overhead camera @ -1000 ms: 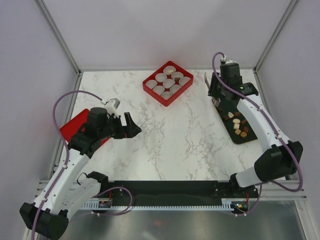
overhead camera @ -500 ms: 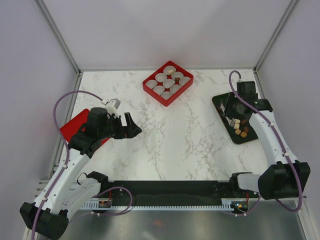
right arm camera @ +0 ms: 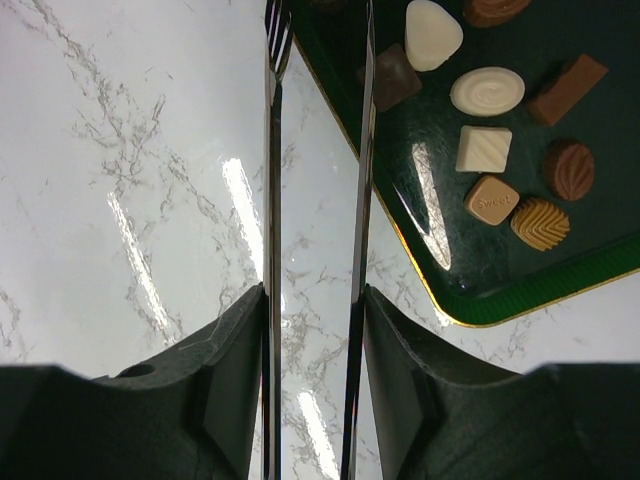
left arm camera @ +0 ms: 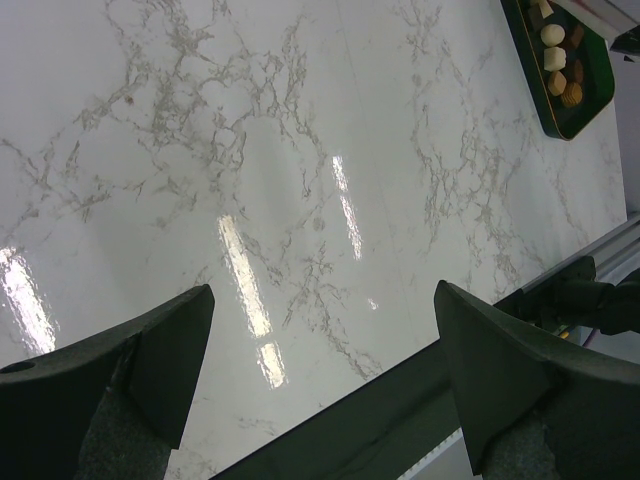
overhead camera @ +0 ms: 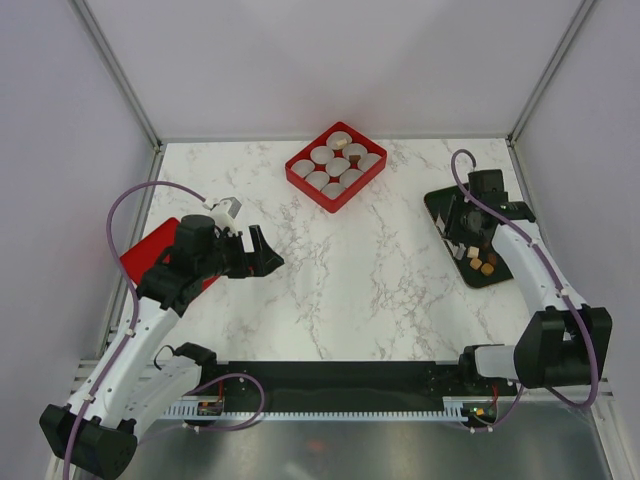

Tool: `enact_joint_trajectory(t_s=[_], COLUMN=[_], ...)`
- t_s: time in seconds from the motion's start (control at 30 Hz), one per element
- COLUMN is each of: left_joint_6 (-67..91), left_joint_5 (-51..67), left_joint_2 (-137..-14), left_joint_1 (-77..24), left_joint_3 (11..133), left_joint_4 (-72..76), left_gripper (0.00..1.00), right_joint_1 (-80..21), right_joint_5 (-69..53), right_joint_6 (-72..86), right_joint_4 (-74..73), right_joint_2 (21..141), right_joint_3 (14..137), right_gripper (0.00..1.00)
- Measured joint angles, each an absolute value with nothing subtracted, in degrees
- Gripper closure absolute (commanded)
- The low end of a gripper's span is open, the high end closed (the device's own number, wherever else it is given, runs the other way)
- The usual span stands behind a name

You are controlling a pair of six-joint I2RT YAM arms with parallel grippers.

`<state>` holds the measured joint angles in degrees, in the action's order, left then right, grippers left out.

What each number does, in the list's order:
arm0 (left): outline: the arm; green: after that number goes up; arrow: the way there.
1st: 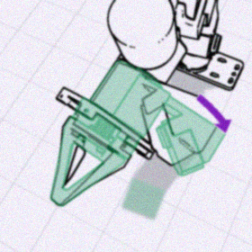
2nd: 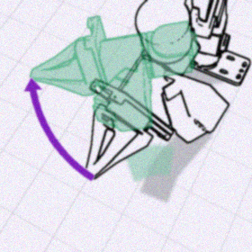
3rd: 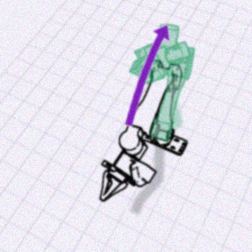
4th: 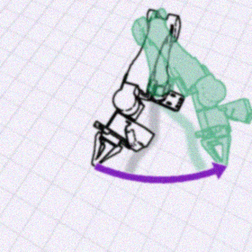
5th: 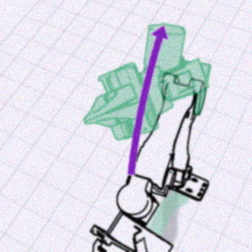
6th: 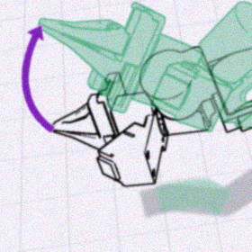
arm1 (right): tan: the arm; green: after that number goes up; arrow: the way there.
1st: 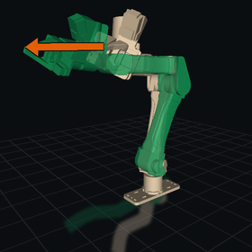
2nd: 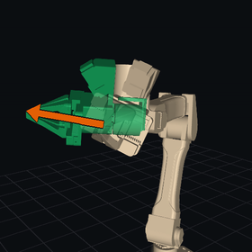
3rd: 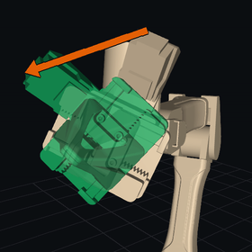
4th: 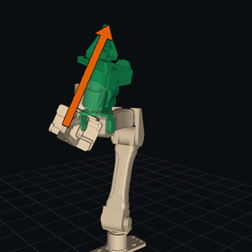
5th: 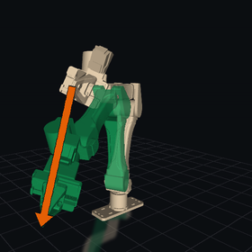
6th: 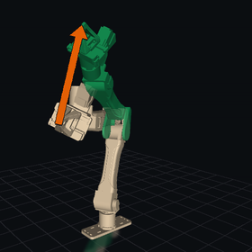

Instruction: Pack the chocolate

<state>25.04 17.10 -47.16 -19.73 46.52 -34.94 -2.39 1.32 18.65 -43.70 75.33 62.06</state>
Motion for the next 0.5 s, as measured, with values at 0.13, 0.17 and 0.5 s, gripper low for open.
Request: enact_joint_trajectory(t_s=[0.13,0.17,0.5], left_joint_6=[25.0,25.0,25.0], left_joint_5=[17.1,17.1,17.1], left_joint_2=[-47.2,-47.2,-47.3], left_joint_1=[-19.7,-19.7,-19.7], left_joint_3=[46.5,46.5,46.5], left_joint_4=[-35.0,-34.9,-34.9], left_gripper=[0.00,0.00,0.00], right_joint_1=[-2.4,-2.4,-2.4], right_joint_5=[1.6,1.7,2.0], right_joint_6=[18.9,18.9,19.6], right_joint_4=[-42.3,-41.8,-39.2], right_joint_2=[76.6,76.9,79.2], right_joint_3=[60.9,60.6,59.1], right_gripper=[0.51,0.51,0.52])
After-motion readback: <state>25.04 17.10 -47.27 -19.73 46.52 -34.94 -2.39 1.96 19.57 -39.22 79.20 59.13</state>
